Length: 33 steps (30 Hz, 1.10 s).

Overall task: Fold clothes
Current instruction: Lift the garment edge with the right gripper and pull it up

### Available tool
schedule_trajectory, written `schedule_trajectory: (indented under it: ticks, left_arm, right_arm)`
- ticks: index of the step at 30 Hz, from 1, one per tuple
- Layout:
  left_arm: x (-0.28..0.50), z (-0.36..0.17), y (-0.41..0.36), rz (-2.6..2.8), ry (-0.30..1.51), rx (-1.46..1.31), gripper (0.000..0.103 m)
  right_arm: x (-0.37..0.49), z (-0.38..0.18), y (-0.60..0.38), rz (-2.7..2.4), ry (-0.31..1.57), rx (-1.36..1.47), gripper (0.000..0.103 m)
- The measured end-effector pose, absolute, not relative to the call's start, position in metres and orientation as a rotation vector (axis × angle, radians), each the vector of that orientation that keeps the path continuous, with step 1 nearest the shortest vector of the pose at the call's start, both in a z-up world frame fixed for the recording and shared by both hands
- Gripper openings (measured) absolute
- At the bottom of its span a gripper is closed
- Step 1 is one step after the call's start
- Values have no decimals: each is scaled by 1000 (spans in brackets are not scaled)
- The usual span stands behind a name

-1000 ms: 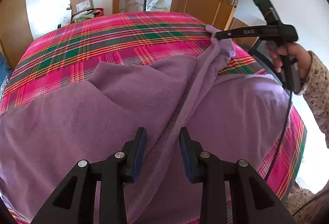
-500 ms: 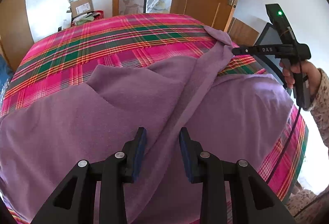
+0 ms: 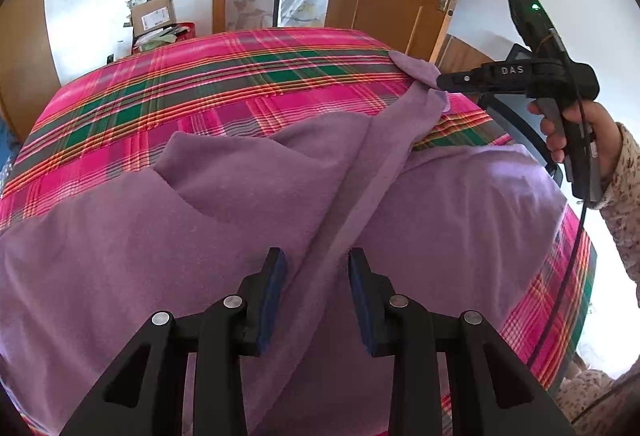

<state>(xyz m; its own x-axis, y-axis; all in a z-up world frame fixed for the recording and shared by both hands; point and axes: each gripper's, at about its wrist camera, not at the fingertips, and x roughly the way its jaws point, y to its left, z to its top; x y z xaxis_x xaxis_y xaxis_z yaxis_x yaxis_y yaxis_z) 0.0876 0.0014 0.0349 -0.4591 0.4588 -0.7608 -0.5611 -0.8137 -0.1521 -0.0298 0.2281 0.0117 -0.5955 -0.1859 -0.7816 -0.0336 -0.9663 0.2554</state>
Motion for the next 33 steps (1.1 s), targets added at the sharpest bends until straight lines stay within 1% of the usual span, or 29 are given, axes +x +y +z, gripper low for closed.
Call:
schedule_trajectory:
  ticks: [1, 4, 6, 8, 11, 18, 22, 23, 31, 33]
  left_arm:
    - [88, 35, 1, 2263, 157, -1131, 34]
    - [89, 35, 2, 2262, 153, -1130, 34]
    - [89, 35, 4, 2260, 155, -1129, 34]
    - [89, 35, 5, 2257, 157, -1128, 34]
    - [90, 36, 5, 2254, 156, -1126, 34]
    - [89, 37, 7, 2254, 160, -1125, 34]
    - [88, 36, 9, 2255, 164, -1129, 34]
    - [88, 36, 9, 2256, 165, -1130, 34]
    - [86, 35, 13, 2266, 171, -1138, 34]
    - [87, 36, 14, 2268, 176, -1136, 34]
  right_arm:
    - [-31, 10, 229, -2710, -393, 1381, 29]
    - [-31, 2, 236, -2693, -513, 1398, 29]
    - [-32, -4, 241, -2681, -559, 1417, 31]
    - [-34, -10, 246, -2679, -605, 1439, 36]
    - [-39, -13, 250, -2680, -657, 1430, 36]
    - [-51, -14, 256, -2724, -700, 1447, 36]
    - [-56, -25, 273, -2660, -865, 1503, 36]
    - [-55, -25, 275, -2657, -880, 1501, 36]
    - [-51, -14, 265, -2704, -769, 1456, 36]
    - [-52, -15, 262, -2687, -769, 1461, 36]
